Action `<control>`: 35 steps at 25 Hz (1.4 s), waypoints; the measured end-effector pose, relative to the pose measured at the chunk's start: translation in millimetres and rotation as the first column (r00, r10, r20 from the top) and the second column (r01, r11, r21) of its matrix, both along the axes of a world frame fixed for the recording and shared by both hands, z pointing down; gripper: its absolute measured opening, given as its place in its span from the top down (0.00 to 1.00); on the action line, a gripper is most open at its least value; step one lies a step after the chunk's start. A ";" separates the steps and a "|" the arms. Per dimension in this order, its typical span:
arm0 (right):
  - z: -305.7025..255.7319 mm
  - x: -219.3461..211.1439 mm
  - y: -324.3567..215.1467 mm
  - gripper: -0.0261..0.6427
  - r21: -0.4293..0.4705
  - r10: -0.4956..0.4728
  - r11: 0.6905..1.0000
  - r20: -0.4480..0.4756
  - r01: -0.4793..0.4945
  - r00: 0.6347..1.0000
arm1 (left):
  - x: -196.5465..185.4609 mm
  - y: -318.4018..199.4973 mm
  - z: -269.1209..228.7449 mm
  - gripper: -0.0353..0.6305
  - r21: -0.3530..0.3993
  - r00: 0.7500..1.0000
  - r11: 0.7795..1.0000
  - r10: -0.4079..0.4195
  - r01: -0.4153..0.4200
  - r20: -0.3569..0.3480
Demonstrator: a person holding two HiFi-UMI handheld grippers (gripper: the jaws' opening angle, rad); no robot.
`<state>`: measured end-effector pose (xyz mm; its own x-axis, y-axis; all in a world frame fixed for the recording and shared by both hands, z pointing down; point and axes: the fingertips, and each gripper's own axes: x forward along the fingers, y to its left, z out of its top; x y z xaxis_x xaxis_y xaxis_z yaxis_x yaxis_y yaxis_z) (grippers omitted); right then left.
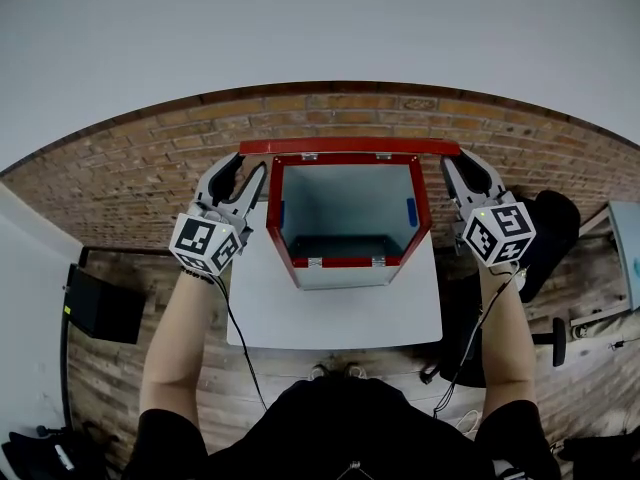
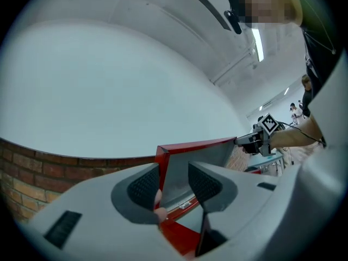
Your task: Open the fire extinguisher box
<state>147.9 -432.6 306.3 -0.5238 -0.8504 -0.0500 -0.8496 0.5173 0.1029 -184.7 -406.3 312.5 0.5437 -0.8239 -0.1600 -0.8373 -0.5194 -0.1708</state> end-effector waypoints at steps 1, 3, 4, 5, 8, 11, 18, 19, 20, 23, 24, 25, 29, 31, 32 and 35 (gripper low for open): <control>-2.7 0.1 -4.2 0.82 0.002 0.007 1.000 -0.003 -0.007 1.000 | -1.1 -3.9 -2.5 0.63 0.001 1.000 1.000 -0.009 0.009 -0.004; -7.1 -0.1 -11.5 0.84 0.004 0.021 1.000 -0.011 -0.021 1.000 | -3.5 -12.2 -7.2 0.65 0.003 1.000 1.000 -0.030 0.030 -0.009; -9.0 -0.2 -14.7 0.84 0.005 0.027 1.000 -0.013 -0.027 1.000 | -5.1 -16.2 -9.6 0.68 0.003 0.999 0.999 -0.042 0.042 -0.011; -10.7 -0.3 -17.7 0.85 0.006 0.032 0.999 -0.015 -0.032 0.999 | -6.6 -20.1 -11.8 0.70 0.002 0.999 0.999 -0.053 0.053 -0.015; -15.7 0.6 -26.3 0.86 0.009 0.047 0.999 -0.018 -0.046 0.999 | -9.4 -30.5 -17.6 0.75 -0.004 0.997 0.997 -0.078 0.078 -0.028; -20.8 0.4 -35.8 0.86 0.011 0.057 0.998 -0.019 -0.057 0.998 | -11.6 -40.1 -21.9 0.78 -0.007 0.994 0.995 -0.102 0.102 -0.026; -28.4 -1.5 -58.8 0.87 0.003 0.061 0.998 -0.014 -0.061 0.998 | -15.4 -64.8 -29.6 0.81 -0.025 0.991 0.991 -0.131 0.130 -0.023; -29.3 -1.6 -62.1 0.87 0.001 0.061 0.998 -0.013 -0.061 0.998 | -15.5 -68.2 -30.5 0.81 -0.029 0.991 0.991 -0.134 0.134 -0.022; -30.0 -1.9 -65.4 0.87 -0.001 0.060 0.998 -0.012 -0.060 0.998 | -15.6 -71.5 -31.1 0.81 -0.033 0.990 0.990 -0.138 0.137 -0.020; -32.1 -2.3 -75.5 0.87 -0.008 0.062 0.998 -0.009 -0.062 0.998 | -15.7 -80.5 -32.8 0.81 -0.045 0.990 0.989 -0.141 0.140 -0.015; -32.7 -2.1 -78.7 0.87 -0.010 0.064 0.998 -0.008 -0.065 0.998 | -15.4 -83.1 -33.3 0.81 -0.049 0.990 0.989 -0.142 0.141 -0.015; -33.3 -2.0 -81.8 0.87 -0.011 0.067 0.998 -0.008 -0.067 0.998 | -15.2 -85.6 -33.8 0.81 -0.053 0.989 0.988 -0.144 0.143 -0.014; -35.1 -4.0 -96.3 0.87 -0.021 0.076 0.997 -0.012 -0.076 0.997 | -17.1 -97.5 -34.4 0.81 -0.077 0.988 0.985 -0.155 0.153 -0.023; -35.0 -4.4 -104.3 0.87 -0.030 0.082 0.996 -0.009 -0.082 0.997 | -17.4 -104.6 -34.2 0.81 -0.091 0.987 0.983 -0.160 0.157 -0.029; -34.9 -4.5 -108.4 0.87 -0.035 0.085 0.996 -0.007 -0.085 0.996 | -17.4 -108.3 -34.2 0.81 -0.097 0.986 0.982 -0.163 0.159 -0.030; -34.2 -5.1 -118.3 0.87 -0.047 0.093 0.995 -0.003 -0.093 0.996 | -17.5 -118.1 -33.5 0.81 -0.113 0.984 0.979 -0.176 0.171 -0.034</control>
